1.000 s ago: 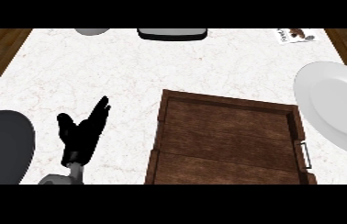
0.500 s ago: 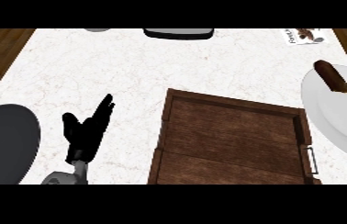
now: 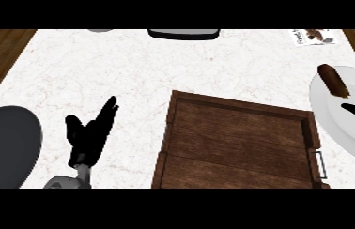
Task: Pick the sweet potato from the tray and place it in the plate
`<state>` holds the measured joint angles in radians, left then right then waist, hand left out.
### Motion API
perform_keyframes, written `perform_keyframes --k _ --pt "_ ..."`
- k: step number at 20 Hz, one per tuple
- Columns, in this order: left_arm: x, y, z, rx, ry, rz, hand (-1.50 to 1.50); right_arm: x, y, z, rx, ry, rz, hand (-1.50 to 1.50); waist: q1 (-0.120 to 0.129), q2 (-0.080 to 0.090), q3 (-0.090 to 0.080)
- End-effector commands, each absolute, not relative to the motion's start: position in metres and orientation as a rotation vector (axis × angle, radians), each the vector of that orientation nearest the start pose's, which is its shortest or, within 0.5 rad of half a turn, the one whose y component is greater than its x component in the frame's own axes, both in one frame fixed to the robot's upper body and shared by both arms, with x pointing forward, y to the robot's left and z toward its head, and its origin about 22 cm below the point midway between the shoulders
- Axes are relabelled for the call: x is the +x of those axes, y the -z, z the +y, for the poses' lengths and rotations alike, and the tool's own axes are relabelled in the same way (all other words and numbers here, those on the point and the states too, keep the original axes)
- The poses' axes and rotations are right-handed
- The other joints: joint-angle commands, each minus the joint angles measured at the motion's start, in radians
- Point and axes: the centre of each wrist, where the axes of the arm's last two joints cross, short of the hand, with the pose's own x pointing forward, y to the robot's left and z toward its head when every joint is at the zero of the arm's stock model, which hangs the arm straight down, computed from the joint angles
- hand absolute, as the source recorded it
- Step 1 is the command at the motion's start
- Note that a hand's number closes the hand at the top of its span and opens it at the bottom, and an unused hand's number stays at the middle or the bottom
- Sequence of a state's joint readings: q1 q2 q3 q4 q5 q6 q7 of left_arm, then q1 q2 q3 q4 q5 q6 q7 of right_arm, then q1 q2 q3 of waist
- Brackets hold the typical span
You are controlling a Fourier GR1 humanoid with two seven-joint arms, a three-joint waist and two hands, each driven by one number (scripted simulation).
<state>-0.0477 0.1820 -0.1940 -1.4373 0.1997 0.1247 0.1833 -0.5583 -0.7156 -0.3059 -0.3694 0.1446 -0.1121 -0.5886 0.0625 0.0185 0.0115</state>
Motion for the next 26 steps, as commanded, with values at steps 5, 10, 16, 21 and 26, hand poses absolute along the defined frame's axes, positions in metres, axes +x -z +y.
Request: perform_keyframes --k 5,10,16,21,26 --pt "0.240 0.031 0.241 -0.021 0.038 -1.187 0.00 0.287 -0.046 -0.527 -0.733 0.079 -1.730 -1.50 -0.020 0.002 -0.004" --pt "0.251 0.016 0.228 -0.033 0.043 -1.211 0.00 0.269 -0.052 -0.548 -0.636 0.160 -1.700 -1.50 -0.026 0.002 -0.004" --pt "0.240 0.034 0.235 0.003 0.030 -1.206 0.00 0.220 -0.047 -0.577 -0.442 0.063 -1.707 -1.50 -0.037 -0.003 -0.005" --pt "0.234 0.030 0.233 -0.022 0.026 -1.200 0.00 0.189 -0.046 -0.592 -0.391 -0.004 -1.690 -1.50 -0.037 -0.004 -0.002" --pt "0.237 0.029 0.245 0.001 0.010 -1.192 0.00 0.153 -0.038 -0.602 -0.412 -0.072 -1.667 -1.50 -0.052 -0.010 -0.005"
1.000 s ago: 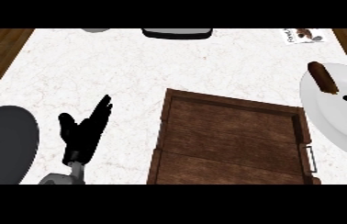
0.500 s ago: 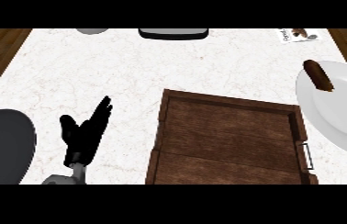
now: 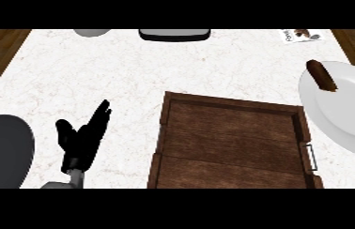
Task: Pick the sweet potato from the tray and place it in the plate
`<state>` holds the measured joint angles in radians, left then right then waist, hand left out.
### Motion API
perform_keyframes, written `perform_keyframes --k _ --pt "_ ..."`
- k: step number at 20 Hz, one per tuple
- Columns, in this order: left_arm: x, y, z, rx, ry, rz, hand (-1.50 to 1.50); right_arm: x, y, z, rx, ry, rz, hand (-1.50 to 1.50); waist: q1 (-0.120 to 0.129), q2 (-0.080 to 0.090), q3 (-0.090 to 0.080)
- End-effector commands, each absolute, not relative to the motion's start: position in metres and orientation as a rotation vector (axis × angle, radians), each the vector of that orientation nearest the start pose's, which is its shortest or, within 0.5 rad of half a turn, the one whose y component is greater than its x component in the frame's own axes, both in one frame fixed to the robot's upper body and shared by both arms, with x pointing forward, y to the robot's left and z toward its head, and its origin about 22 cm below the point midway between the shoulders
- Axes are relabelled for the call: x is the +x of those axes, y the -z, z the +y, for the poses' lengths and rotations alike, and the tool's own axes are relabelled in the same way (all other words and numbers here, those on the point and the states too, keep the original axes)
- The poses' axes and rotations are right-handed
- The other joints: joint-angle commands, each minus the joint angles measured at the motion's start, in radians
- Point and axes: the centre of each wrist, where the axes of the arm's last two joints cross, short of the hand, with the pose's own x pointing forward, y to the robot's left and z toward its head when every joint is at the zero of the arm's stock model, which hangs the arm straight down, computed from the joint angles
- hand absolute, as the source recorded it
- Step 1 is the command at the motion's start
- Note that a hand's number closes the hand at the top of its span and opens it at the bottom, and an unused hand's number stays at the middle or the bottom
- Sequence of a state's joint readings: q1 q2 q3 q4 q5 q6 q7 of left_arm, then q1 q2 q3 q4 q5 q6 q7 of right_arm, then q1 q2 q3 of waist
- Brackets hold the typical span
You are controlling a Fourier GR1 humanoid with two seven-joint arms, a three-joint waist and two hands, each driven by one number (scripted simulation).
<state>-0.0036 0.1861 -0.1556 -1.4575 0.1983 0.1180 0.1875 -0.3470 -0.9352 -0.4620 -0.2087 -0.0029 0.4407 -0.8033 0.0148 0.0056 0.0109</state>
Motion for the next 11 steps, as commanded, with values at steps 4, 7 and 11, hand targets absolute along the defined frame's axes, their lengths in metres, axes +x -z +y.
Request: perform_keyframes --k 4,7,11 --pt "0.231 0.028 0.232 -0.012 0.003 -1.194 0.00 0.128 -0.054 -0.618 -0.446 -0.130 -1.656 -1.50 -0.012 -0.001 -0.004" --pt "0.225 0.038 0.242 -0.001 0.026 -1.189 0.00 0.127 -0.038 -0.610 -0.452 -0.143 -1.632 -1.50 -0.007 0.000 -0.005" --pt "0.221 0.047 0.245 0.020 0.008 -1.186 0.00 0.114 -0.022 -0.606 -0.460 -0.134 -1.620 -1.50 -0.011 0.000 -0.005"
